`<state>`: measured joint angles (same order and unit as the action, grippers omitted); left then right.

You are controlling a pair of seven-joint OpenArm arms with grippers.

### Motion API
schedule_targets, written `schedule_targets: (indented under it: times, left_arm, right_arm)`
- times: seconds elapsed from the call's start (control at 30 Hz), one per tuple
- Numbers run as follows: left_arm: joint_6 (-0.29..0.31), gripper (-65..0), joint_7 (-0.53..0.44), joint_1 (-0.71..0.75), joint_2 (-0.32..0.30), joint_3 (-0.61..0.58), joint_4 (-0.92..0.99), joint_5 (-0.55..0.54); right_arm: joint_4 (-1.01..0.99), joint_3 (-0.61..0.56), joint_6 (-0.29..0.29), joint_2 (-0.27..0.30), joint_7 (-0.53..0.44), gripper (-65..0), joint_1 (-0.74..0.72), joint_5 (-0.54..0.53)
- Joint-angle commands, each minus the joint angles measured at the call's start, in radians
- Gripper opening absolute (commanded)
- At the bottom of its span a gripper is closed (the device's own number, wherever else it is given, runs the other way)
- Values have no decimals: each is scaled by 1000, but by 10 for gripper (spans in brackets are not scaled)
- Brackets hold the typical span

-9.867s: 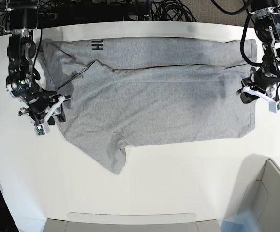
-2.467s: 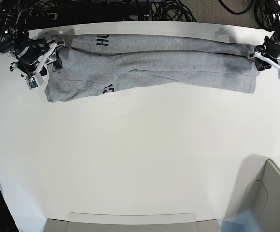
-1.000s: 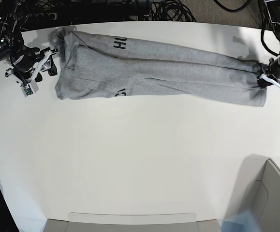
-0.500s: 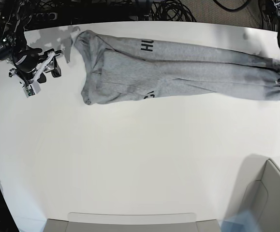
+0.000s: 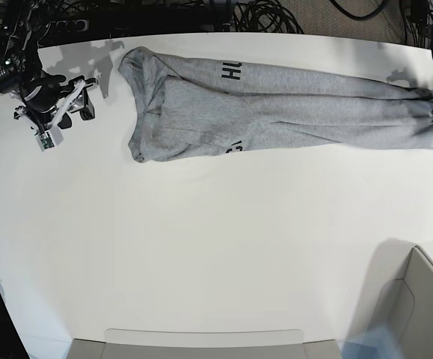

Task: Fold the T-shirt properly

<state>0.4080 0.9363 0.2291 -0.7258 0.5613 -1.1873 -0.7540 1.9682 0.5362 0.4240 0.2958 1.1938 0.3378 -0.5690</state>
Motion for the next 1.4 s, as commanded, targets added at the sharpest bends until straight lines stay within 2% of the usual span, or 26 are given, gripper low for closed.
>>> schedule_targets:
  times: [0.0, 0.1, 0.13, 0.23, 0.27, 0.4, 0.53, 0.63, 0.73, 0.8, 0.87, 0.97, 1.0, 1.07, 1.17, 1.37]
  left_arm:
    - [-1, -650, -38, -23, -33, -13, 22, -8]
    - [-1, -650, -76, -69, -48, -97, 131, -8]
    - [-1, -607, -81, -81, -50, -120, 152, -8]
    - [-2, -428, -87, -106, -45, -159, 157, -8]
    - [-2, -420, -87, -107, -45, -162, 151, -8]
    - [-4, -433, -76, -124, -45, -169, 151, -8]
    - [-4, -429, -82, -159, -51, -329, 203, -8]
    - [-2, -429, -87, -199, -45, -404, 278, -9]
    - [4, -437, -84, -199, -31, -453, 271, -12]
    - [38, -474, -76, -196, -28, -488, 246, -12]
    - [88, -544, -76, -196, -25, -525, 241, -12]
    - [98, -650, -76, -178, -22, -568, 235, -12]
    - [102, -650, -76, -172, -15, -571, 235, -12]
    - [102, -650, -76, -170, 10, -556, 235, -12]
    - [102, -650, -76, -170, 12, -511, 235, -11]
    - [102, -650, -76, -168, 12, -243, 229, -9]
  right_arm:
    - [15, 6, 11, 15, -15, -328, -4, -6]
    - [13, 3, 11, 18, -15, -328, -4, -6]
    - [13, 3, 11, 18, -15, -328, -4, -6]
    - [13, 3, 11, 18, -15, -328, -4, -6]
    - [13, 3, 11, 18, -15, -328, -4, -6]
    - [13, 3, 11, 23, -15, -328, -4, -6]
    - [12, 6, 11, 27, -15, -328, -3, -4]
    - [12, 3, 11, 38, -15, -328, -3, -4]
    - [12, 6, 11, 38, -15, -328, -10, -4]
    - [12, 8, 11, 38, -15, -328, -10, -4]
    - [12, 8, 11, 38, -15, -328, -10, -4]
    - [12, 8, 11, 38, -15, -328, -10, -4]
    - [12, 8, 11, 38, -15, -328, -10, -4]
    - [12, 8, 11, 38, -15, -328, -10, -4]
    - [12, 8, 11, 38, -15, -328, -15, -4]
    - [12, 8, 11, 38, -15, -328, -22, -4]
